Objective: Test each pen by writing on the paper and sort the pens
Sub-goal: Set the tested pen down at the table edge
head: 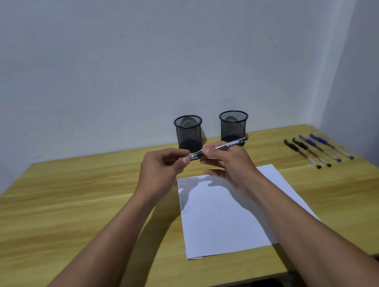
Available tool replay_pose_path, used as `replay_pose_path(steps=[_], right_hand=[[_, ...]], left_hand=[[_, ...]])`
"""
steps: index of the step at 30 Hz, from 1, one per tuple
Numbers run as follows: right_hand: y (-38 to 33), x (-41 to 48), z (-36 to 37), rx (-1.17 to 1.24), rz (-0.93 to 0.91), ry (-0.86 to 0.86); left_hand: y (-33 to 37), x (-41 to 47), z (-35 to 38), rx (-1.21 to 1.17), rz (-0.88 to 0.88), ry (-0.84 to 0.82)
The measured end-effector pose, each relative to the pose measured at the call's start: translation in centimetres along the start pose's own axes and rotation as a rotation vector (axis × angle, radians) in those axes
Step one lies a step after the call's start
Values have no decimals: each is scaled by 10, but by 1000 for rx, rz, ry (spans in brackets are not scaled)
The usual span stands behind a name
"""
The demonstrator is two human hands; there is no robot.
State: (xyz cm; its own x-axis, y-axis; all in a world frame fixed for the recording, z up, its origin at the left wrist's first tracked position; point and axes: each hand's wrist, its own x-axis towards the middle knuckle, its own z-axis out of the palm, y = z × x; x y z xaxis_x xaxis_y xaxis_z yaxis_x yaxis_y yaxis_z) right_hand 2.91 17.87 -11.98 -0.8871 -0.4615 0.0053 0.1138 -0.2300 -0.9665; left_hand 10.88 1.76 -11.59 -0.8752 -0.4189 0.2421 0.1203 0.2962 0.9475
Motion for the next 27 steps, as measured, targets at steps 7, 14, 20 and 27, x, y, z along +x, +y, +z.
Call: replay_pose_path(steps=[7, 14, 20, 27], right_hand=[[-8, -2, 2, 101, 8, -35], [-6, -4, 4, 70, 33, -68], [-22, 0, -15, -58, 3, -89], [-45, 5, -25, -676, -251, -85]], left_hand=[[12, -1, 7, -281, -98, 8], [10, -3, 4, -306, -130, 6], [12, -2, -4, -334, -143, 70], [11, -4, 2, -330, -131, 84]])
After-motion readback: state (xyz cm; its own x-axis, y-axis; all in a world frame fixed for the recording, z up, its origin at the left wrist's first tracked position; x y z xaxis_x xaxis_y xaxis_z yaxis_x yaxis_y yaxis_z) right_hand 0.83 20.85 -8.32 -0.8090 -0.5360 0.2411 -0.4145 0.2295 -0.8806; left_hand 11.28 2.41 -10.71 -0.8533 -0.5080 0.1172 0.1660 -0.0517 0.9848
